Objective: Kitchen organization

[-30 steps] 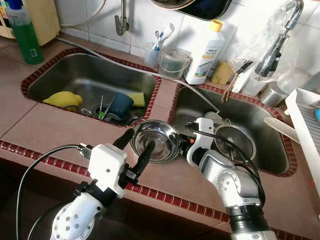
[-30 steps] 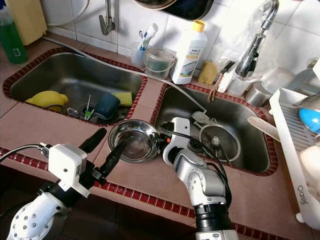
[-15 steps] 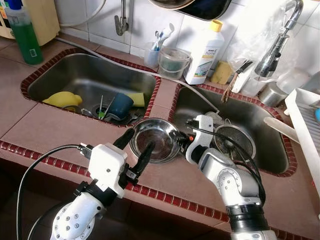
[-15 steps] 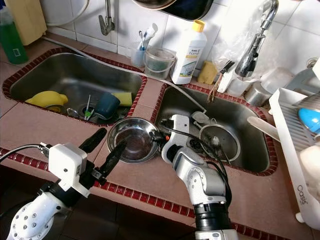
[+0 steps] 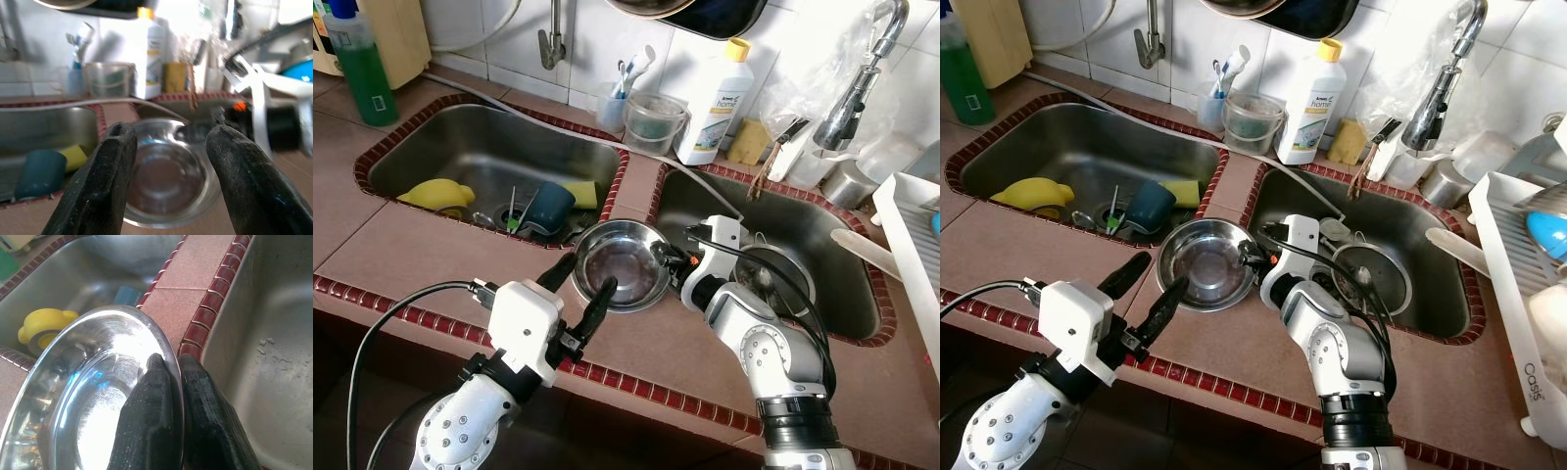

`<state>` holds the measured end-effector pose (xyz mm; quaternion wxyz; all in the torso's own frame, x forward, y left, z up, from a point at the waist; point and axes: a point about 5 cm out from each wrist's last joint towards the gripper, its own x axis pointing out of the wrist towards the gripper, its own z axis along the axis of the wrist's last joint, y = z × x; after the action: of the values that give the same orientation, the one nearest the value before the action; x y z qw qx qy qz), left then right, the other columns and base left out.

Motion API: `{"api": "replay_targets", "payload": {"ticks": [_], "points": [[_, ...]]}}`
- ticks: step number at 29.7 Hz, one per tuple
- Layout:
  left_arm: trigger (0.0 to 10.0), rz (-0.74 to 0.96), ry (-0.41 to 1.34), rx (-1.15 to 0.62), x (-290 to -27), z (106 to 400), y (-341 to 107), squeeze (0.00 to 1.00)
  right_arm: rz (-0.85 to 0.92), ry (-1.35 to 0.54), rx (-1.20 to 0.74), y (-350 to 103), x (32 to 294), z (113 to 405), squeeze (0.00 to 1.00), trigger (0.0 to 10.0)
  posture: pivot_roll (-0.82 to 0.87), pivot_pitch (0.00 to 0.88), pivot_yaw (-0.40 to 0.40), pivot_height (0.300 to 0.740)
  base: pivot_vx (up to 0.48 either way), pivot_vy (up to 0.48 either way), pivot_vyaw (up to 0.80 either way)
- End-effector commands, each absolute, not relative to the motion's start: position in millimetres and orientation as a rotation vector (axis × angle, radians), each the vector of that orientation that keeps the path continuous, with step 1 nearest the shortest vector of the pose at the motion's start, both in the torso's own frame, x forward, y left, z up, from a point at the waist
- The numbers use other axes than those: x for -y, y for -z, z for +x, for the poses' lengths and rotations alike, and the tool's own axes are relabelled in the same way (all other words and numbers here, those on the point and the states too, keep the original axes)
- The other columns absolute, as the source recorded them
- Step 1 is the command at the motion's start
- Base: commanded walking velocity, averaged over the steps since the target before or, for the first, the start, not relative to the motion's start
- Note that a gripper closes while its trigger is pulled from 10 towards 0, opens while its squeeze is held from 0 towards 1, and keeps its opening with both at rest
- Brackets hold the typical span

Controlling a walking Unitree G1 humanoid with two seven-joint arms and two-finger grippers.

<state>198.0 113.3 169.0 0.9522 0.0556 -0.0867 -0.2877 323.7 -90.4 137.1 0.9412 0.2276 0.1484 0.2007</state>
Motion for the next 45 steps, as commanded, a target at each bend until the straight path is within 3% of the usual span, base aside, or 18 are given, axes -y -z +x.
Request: {"api": "replay_targets", "payload": {"ticks": [1,15,22,23,24,38,45], "points": [[10.0,0.112,0.633,0.165,-110,193,-167,0.00,0.464,-0.375,-0.291,-138,99,327,0.00,0.0,-0.05,0.100,-0.155,0.732,0.000,0.000,0.00],[10.0,0.133,0.714,0.140,-107,181,-163,0.00,0.461,-0.375,-0.270,-141,99,332,0.00,0.0,-0.05,0.093,-0.154,0.732,0.000,0.000,0.00],[10.0,0.073,0.636,0.130,-114,190,-162,0.00,0.354,-0.439,-0.068,-155,103,328,0.00,0.0,-0.05,0.083,-0.155,0.732,0.000,0.000,0.00],[10.0,0.055,0.606,0.132,-117,195,-162,0.00,0.346,-0.463,-0.018,-160,104,325,0.00,6.1,-0.05,0.070,-0.151,0.732,0.000,0.000,0.00],[10.0,0.042,0.586,0.134,-118,198,-163,0.00,0.336,-0.469,0.008,-163,105,324,0.00,9.7,-0.05,0.062,-0.148,0.732,0.000,0.000,0.00],[10.0,-0.130,0.326,0.209,-138,256,-179,0.00,0.221,-0.316,0.352,-196,123,318,0.00,10.0,-0.08,0.000,-0.106,0.732,0.000,0.000,0.00],[10.0,0.038,0.208,0.166,-154,282,-168,0.00,0.134,-0.242,0.440,-195,123,312,0.00,10.0,-0.09,0.000,-0.102,0.732,0.000,0.000,0.00]]}}
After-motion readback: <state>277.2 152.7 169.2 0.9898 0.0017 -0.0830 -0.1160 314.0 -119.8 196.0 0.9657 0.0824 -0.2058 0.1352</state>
